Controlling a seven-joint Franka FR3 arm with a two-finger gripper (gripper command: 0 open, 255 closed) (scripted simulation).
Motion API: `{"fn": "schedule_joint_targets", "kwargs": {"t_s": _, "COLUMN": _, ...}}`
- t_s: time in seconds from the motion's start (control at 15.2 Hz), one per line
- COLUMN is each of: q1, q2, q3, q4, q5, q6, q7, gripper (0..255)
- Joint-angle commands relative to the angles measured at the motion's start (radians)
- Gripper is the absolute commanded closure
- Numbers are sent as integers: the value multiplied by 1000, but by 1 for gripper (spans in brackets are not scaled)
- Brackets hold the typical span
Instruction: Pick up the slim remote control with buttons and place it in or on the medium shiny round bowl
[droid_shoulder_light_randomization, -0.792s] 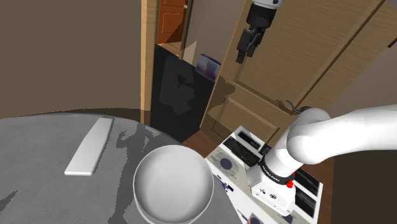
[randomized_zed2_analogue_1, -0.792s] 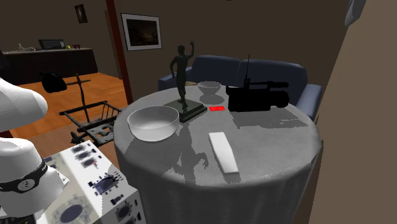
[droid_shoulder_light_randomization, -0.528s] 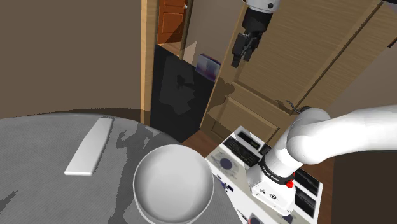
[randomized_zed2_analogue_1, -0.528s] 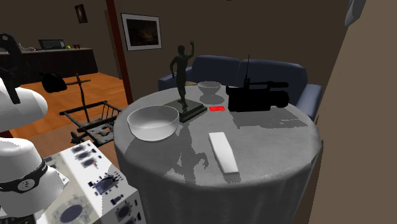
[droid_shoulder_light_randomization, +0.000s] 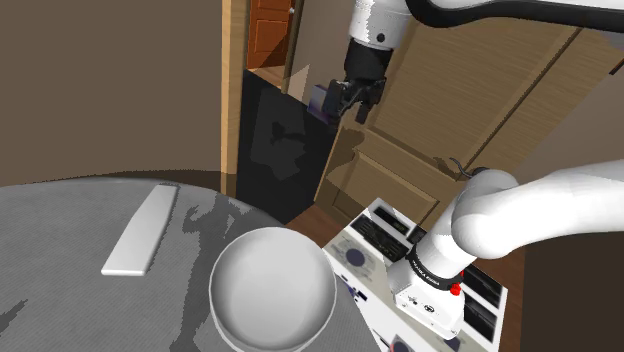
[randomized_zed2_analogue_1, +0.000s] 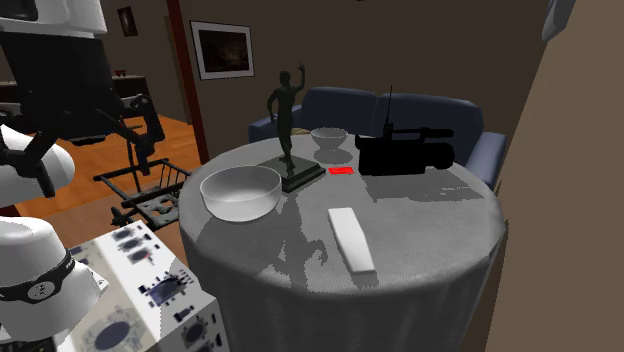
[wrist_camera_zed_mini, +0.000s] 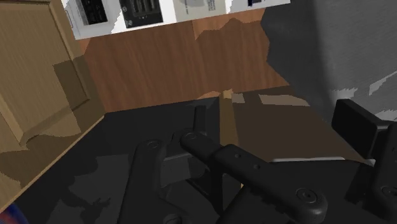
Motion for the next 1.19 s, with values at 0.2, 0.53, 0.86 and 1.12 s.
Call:
{"fn": "schedule_joint_targets", "kwargs": {"t_s": 0.2, "q1": -2, "q2": 85, "q3": 122, "q4": 8, "q5": 66, "q6": 92, "q7": 193, "gripper": 0}}
{"fn": "schedule_joint_targets", "kwargs": {"t_s": 0.53, "q1": -20, "q2": 215, "q3": 251, "q4": 55, "q5": 94, "q6": 193, "q7": 389, "gripper": 0}}
{"fn": "schedule_joint_targets", "kwargs": {"t_s": 0.86, "q1": -58, "q2": 389, "q3": 382, "q4": 140, "q5": 61, "q6": 292, "q7": 604, "gripper": 0}}
{"fn": "schedule_joint_targets", "kwargs": {"t_s": 1.12, "q1": -90, "q2": 566, "q3": 480, "q4": 234, "q5": -33, "q6": 360, "q7": 803, "gripper": 0}}
